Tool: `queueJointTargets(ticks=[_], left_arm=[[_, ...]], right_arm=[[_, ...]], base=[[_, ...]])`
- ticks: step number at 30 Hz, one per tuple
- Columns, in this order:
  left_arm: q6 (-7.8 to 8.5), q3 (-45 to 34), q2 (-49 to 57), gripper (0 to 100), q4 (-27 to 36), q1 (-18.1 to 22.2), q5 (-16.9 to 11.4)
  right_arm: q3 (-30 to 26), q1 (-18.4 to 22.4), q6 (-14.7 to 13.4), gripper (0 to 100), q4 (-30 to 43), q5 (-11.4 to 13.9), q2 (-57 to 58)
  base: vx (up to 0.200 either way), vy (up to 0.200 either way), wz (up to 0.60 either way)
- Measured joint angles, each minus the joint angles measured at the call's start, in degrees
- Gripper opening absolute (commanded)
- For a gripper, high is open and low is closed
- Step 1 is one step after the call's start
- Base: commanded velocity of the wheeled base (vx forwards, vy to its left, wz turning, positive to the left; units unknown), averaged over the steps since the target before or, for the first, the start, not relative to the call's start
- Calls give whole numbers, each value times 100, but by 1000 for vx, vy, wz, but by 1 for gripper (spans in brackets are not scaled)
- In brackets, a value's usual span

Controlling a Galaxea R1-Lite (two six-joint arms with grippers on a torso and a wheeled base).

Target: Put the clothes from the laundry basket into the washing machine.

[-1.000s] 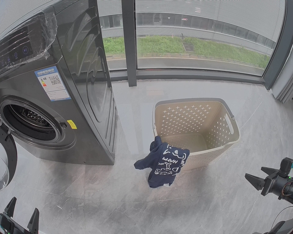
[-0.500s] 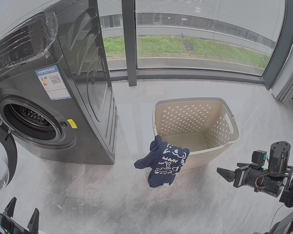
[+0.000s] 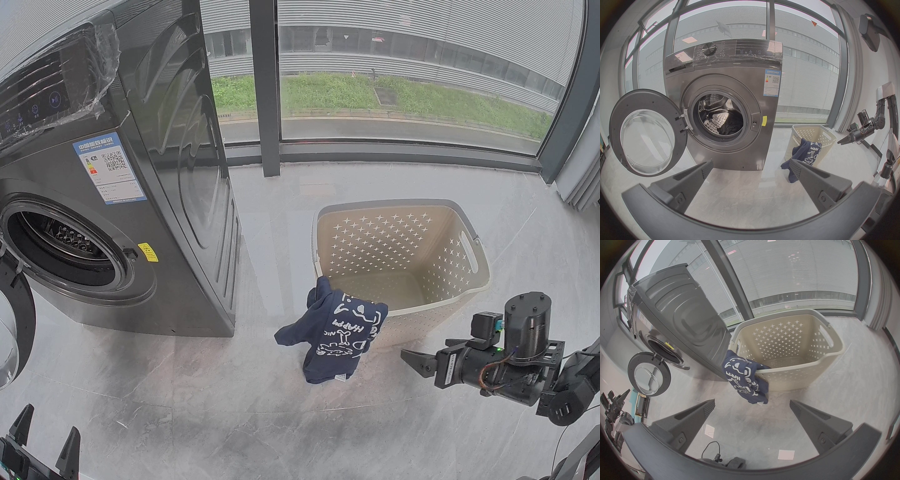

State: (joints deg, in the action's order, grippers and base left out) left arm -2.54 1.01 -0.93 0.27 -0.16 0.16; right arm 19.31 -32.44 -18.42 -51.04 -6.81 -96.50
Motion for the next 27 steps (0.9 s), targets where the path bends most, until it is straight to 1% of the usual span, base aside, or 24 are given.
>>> queueJointTargets(ticks=[5,11,22,27], left_arm=[[0,0,0,100,0,-2,0],[0,0,0,100,0,-11,0],[-4,0,0,100,0,-17,0],[-9,0,0,100,0,-20,0]], right_arm=[[284,-190,2,100,-315,-18,-581],[786,-306,37,100,-542,-101,-1276],[1206,-383,4,100,-600,-117,-2020],[1420,-358,6,100,-859,-121,-2341]], base=[[0,0,0],[0,0,0],[0,0,0],[0,0,0]])
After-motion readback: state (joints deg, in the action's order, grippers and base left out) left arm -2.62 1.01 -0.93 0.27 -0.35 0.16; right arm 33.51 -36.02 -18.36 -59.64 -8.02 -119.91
